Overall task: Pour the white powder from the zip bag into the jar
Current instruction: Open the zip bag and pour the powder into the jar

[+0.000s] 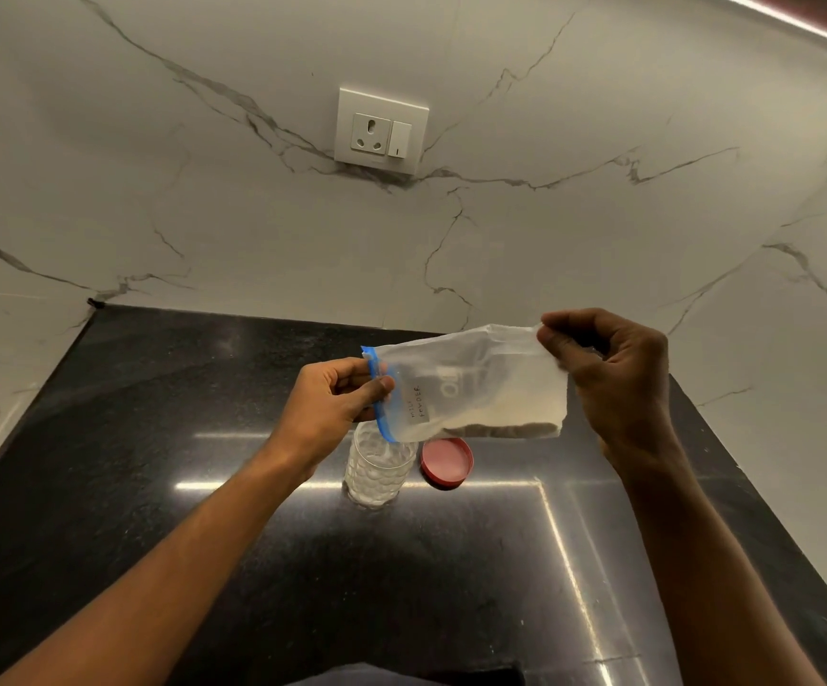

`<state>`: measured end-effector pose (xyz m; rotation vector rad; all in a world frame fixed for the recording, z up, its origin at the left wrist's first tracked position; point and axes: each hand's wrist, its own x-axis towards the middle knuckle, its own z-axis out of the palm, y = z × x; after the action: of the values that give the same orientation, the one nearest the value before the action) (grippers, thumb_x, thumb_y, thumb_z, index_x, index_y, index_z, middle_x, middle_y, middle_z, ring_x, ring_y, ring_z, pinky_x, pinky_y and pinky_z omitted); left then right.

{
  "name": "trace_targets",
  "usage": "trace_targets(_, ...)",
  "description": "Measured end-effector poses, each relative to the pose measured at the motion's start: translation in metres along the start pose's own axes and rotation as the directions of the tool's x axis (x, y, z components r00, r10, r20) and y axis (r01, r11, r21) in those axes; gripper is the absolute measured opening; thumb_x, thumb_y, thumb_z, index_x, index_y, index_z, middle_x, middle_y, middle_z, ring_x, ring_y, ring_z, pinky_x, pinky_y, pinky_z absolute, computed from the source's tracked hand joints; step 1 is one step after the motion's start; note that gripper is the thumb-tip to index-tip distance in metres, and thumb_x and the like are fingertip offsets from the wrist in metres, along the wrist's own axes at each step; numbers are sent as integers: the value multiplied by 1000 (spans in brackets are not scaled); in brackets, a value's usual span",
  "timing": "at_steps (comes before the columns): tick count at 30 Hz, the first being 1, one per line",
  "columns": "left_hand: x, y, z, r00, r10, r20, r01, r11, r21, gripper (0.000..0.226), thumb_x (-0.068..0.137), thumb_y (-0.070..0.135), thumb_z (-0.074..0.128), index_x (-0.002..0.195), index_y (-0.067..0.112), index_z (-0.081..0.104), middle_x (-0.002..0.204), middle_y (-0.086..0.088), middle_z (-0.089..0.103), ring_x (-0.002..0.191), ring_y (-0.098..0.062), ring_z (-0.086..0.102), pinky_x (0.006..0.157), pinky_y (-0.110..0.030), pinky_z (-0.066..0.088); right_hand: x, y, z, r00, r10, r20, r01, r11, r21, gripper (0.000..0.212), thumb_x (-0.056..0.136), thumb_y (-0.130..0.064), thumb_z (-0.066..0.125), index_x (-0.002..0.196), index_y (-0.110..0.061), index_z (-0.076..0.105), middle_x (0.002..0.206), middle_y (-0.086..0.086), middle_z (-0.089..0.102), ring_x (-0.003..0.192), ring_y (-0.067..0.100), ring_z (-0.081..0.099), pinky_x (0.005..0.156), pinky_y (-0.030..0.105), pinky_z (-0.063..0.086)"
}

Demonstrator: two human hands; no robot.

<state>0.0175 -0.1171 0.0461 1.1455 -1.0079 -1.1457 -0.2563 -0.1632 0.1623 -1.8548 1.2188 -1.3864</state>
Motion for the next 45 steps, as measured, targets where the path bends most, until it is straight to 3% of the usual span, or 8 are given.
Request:
trace_targets(12,-4,0,1,1000,-13,-14,13,1000,6,22,90,15,75,111,24,75,102,14,82,99,-9,79,72,-21,63,3,0,-1,1000,4,-26,-3,999,40,21,91,-14,82,99,-33,80,95,-15,81,90,7,76,79,22,62)
trace_targets(17,-4,0,1,999,-21,-28,21,1000,15,26,90,14,76,116,16,76,107,4,82,100,-13,80,75,-25,65,4,-2,-1,999,-14,-38,14,1000,-12,18,90,-15,83,101,-29,80,94,-15,81,90,6,77,80,23,62)
trace_targets(29,-7,-5,-2,999,-31,-31,32,999,26,24,91,12,75,114,20,76,104,12,82,100,-10,79,72,-21,63,3,-7,5,997,-77,1,77,990,-117,18,92,-12,81,105,-23,78,96,-15,76,87,-3,73,74,15,59)
trace_targets(35,-9,-4,-3,998,-58,-31,62,990,125,21,90,17,78,111,19,74,103,5,82,100,-15,79,72,-22,64,4,-6,8,998,-59,24,62,988,-139,17,91,-13,82,104,-23,79,96,-13,77,90,4,75,76,15,59)
trace_targets(38,-8,6,-3,989,-131,-63,145,900,411,46,81,36,87,115,18,61,108,-2,74,96,-18,75,75,-29,64,4,0,7,1000,-22,18,24,990,-135,16,91,-14,82,103,-24,80,95,-10,79,89,8,76,79,22,62)
trace_targets(40,-8,15,-2,993,-50,-107,109,730,675,81,70,58,89,130,22,47,126,1,58,110,-17,63,85,-31,57,3,5,2,1000,-1,11,2,993,-119,16,90,-15,83,103,-24,80,95,-11,79,88,8,75,79,22,62)
trace_targets(42,-12,29,5,987,158,-31,-65,565,822,105,65,76,80,147,27,35,145,0,45,128,-19,49,100,-41,48,2,10,-2,1000,21,12,-19,994,-109,15,90,-15,83,103,-23,81,92,-12,79,88,8,75,78,21,62)
trace_targets(45,-5,56,32,920,310,238,-357,422,833,98,75,86,56,153,30,40,154,1,49,138,-22,47,108,-51,37,-1,14,-4,999,37,33,-34,995,-95,15,90,-17,83,101,-28,80,94,-14,79,89,7,75,77,17,60)
